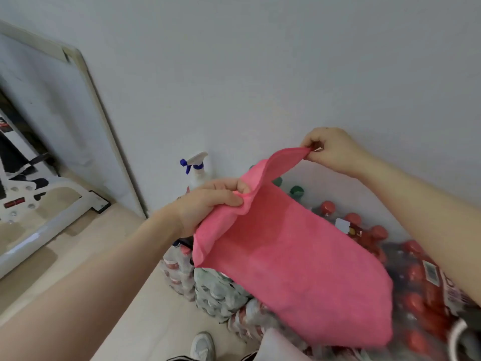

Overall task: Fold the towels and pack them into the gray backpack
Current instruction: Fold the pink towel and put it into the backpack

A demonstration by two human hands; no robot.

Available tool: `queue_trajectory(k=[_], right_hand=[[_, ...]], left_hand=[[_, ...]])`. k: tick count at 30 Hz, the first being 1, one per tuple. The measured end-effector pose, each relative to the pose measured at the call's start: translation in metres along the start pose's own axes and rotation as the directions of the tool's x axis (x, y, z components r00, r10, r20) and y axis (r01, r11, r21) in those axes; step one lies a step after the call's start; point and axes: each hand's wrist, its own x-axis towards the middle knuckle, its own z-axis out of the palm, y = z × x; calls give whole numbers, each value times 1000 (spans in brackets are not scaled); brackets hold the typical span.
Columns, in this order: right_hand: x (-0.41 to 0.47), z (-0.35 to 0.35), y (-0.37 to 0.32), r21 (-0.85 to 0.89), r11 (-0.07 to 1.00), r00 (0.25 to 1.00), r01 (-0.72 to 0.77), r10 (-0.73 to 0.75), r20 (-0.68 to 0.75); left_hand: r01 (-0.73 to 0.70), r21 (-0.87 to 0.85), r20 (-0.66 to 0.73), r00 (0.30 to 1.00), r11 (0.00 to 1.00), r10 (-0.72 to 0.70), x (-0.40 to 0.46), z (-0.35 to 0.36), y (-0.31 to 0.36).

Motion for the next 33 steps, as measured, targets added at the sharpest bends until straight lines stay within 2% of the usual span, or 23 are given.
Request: queue_trajectory(k=[5, 10, 12, 15, 18, 19, 21, 22, 23, 25, 26, 27, 29, 30, 31, 33], right_hand=[[-80, -22, 45, 177, 951, 966, -253, 259, -15], [-153, -31, 77, 348, 858, 918, -378, 396, 20], [-176, -28, 87, 295, 852, 900, -432, 428, 82], [-202, -17, 101, 126, 833, 839, -539, 519, 165], [-216, -9, 109, 169, 748, 767, -642, 625, 149], [-219, -8, 110, 174, 736, 756, -654, 641, 130], [-220, -4, 110, 75, 785, 787, -615, 606, 113], [-221, 0, 110, 37, 800, 799, -599, 595, 90], [-221, 3, 108, 4, 809, 807, -588, 587, 63], [-220, 12, 109, -37, 797, 798, -602, 603, 11], [-219, 15, 108, -41, 787, 788, -616, 616, -6], [-217, 18, 109, -44, 775, 776, -630, 631, -5], [-216, 23, 107, -36, 765, 765, -643, 643, 13], [-215, 26, 107, -15, 759, 758, -651, 652, 25], [-213, 28, 107, 9, 752, 752, -659, 658, 47], [-210, 31, 108, 28, 748, 746, -664, 659, 90]], left_hand=[[93, 180, 233, 963, 979, -134, 19, 77, -20], [136, 412, 468, 817, 901, -337, 20, 146, -37], [124, 531, 488, 764, 838, -422, 21, 163, -48], [76, 662, 474, 728, 746, -495, 21, 181, -70], [97, 710, 482, 655, 697, -582, 23, 189, -85], [99, 707, 470, 675, 701, -569, 27, 192, -85], [35, 732, 348, 839, 680, -418, 43, 193, -83], [-21, 782, 254, 923, 623, -288, 55, 191, -81], [-66, 839, 173, 973, 540, -150, 67, 187, -79], [-112, 915, 106, 994, 388, 38, 88, 175, -74], [-134, 935, 118, 991, 328, 67, 99, 167, -73], [-154, 960, 143, 988, 236, 61, 109, 156, -72], [-166, 986, 166, 986, -10, 0, 124, 138, -74], [-169, 981, 166, 985, -96, -38, 130, 128, -74], [-172, 976, 163, 984, -133, -73, 134, 121, -74], [-164, 976, 149, 983, -144, -110, 139, 107, -72]])
